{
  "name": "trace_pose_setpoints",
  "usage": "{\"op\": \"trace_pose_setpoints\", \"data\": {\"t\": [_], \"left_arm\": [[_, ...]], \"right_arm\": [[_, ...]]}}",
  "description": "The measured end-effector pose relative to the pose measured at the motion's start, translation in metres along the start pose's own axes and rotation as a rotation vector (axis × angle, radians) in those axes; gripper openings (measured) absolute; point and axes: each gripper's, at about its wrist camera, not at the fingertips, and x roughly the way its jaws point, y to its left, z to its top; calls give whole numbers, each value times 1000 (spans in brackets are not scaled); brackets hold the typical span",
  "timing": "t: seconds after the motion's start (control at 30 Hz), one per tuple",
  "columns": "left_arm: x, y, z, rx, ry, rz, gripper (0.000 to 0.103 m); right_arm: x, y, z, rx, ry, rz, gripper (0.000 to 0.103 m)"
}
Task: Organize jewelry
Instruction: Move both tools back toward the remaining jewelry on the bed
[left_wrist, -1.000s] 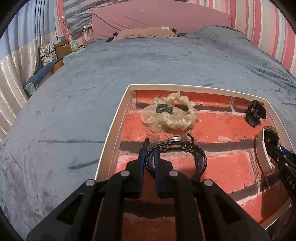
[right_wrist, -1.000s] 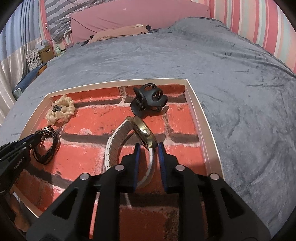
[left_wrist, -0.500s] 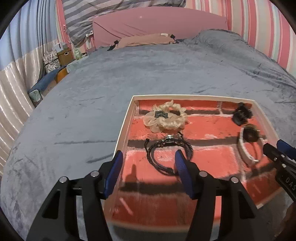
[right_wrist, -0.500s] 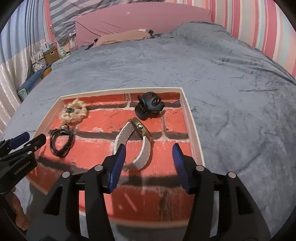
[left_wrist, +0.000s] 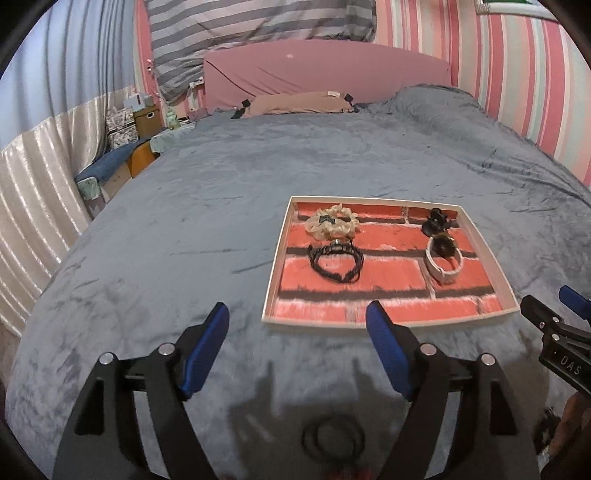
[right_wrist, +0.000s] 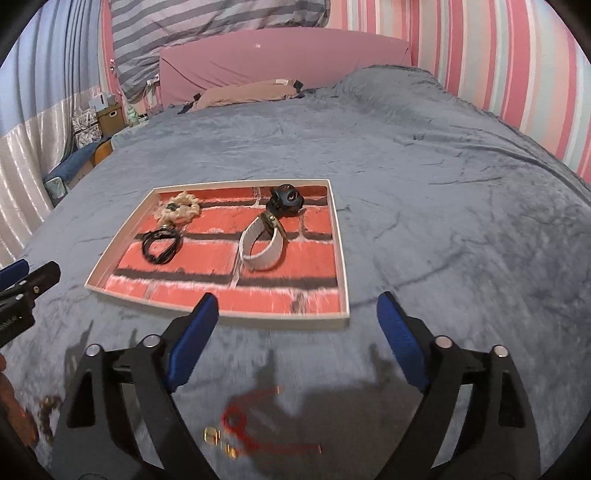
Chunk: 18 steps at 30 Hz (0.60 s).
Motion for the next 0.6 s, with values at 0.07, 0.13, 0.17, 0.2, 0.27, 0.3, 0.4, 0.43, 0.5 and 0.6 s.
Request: {"op": "trace_pose_setpoints", "data": {"t": [0.07, 0.13, 0.17, 0.2, 0.27, 0.3, 0.4, 0.43, 0.5, 0.6], "left_arm": [[-17, 3, -8, -4, -5, -1, 77], [-35, 8, -19, -12, -16, 3, 81], [-46, 12, -26, -18, -23, 7, 81], [-52, 15, -31, -22, -26, 8, 81], [-65, 20, -42, -32, -29, -2, 81], [-73, 24, -49, -36, -32, -5, 82], [-92, 34, -68, -41, -42, 10, 82], [-95, 37, -72, -43, -45, 14, 82], [-106, 45, -84, -51, -52, 17, 82], [-118, 53, -101, -62, -55, 24, 82]], "right_arm": [[-15, -1, -10, 1, -9, 0, 92], [-31, -3, -23, -5, -22, 1, 93], [-36, -4, -28, -6, -26, -2, 94], [-43, -4, -36, -7, -28, -4, 94], [-55, -5, -50, -12, -33, -1, 95], [-59, -5, -56, -17, -36, -1, 95], [-78, -7, -76, -33, -54, -5, 96], [-85, -9, -83, -35, -61, -3, 96], [-94, -11, -92, -36, -67, -5, 96], [-111, -15, -107, -32, -84, 0, 96]]}}
